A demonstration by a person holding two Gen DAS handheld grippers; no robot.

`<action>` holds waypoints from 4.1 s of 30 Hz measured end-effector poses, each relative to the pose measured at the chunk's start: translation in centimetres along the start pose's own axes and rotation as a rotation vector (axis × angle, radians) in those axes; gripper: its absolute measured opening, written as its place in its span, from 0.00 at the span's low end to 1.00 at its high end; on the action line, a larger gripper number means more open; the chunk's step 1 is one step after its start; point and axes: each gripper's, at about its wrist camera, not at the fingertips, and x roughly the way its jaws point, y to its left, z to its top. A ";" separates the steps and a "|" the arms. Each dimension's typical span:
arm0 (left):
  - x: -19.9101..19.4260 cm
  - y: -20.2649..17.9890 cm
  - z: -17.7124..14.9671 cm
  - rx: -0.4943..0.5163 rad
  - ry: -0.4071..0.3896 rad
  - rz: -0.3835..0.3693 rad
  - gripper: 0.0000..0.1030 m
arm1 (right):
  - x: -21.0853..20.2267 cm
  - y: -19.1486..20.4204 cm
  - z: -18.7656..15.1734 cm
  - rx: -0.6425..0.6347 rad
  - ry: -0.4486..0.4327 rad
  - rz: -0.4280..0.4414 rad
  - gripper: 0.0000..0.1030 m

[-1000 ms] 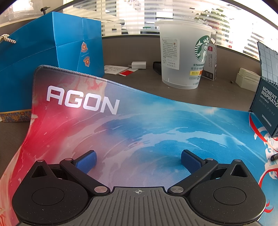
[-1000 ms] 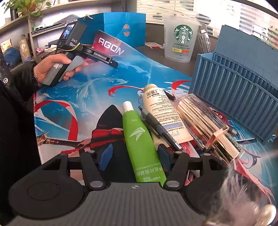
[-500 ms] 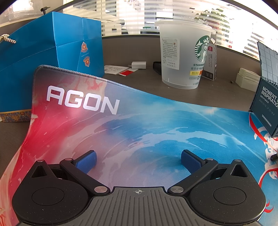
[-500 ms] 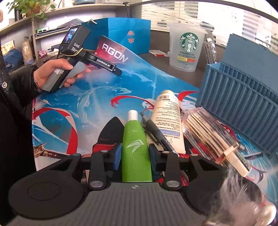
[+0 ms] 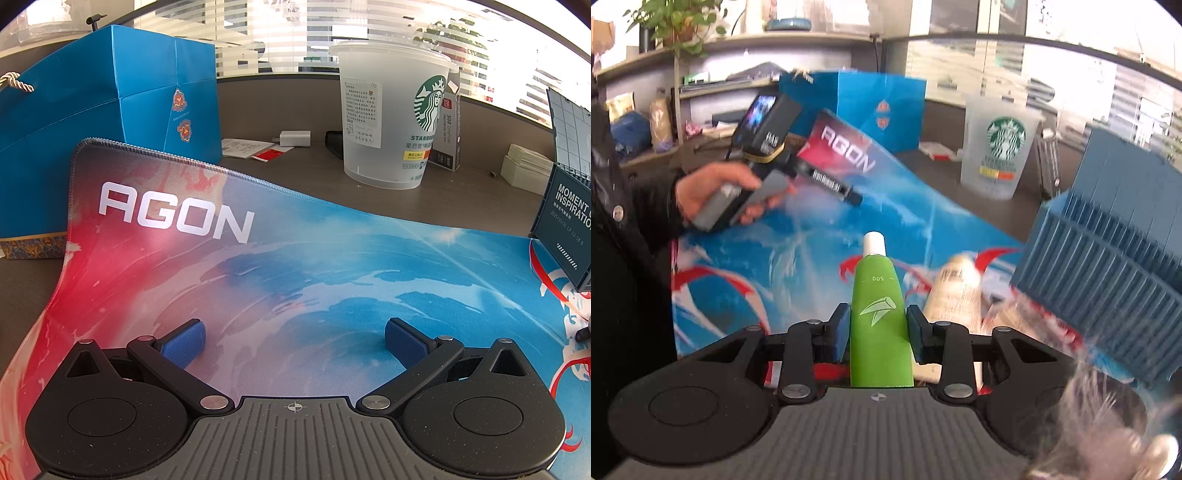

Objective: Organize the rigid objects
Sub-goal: 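Carry the green tube with the right gripper into the blue crate and release, then move the right gripper back to the pile and grasp the white lotion bottle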

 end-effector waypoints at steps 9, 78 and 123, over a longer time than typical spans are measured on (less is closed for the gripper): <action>0.0 0.0 0.0 0.000 0.000 0.000 1.00 | -1.4 -2.5 3.4 -0.068 -0.053 -0.077 0.30; -0.1 0.0 0.0 0.000 0.000 0.001 1.00 | 12.8 -21.3 11.9 -0.283 0.693 0.037 0.30; -0.2 0.0 0.1 0.000 0.000 0.001 1.00 | 2.1 -3.8 5.4 -0.070 0.022 -0.181 1.00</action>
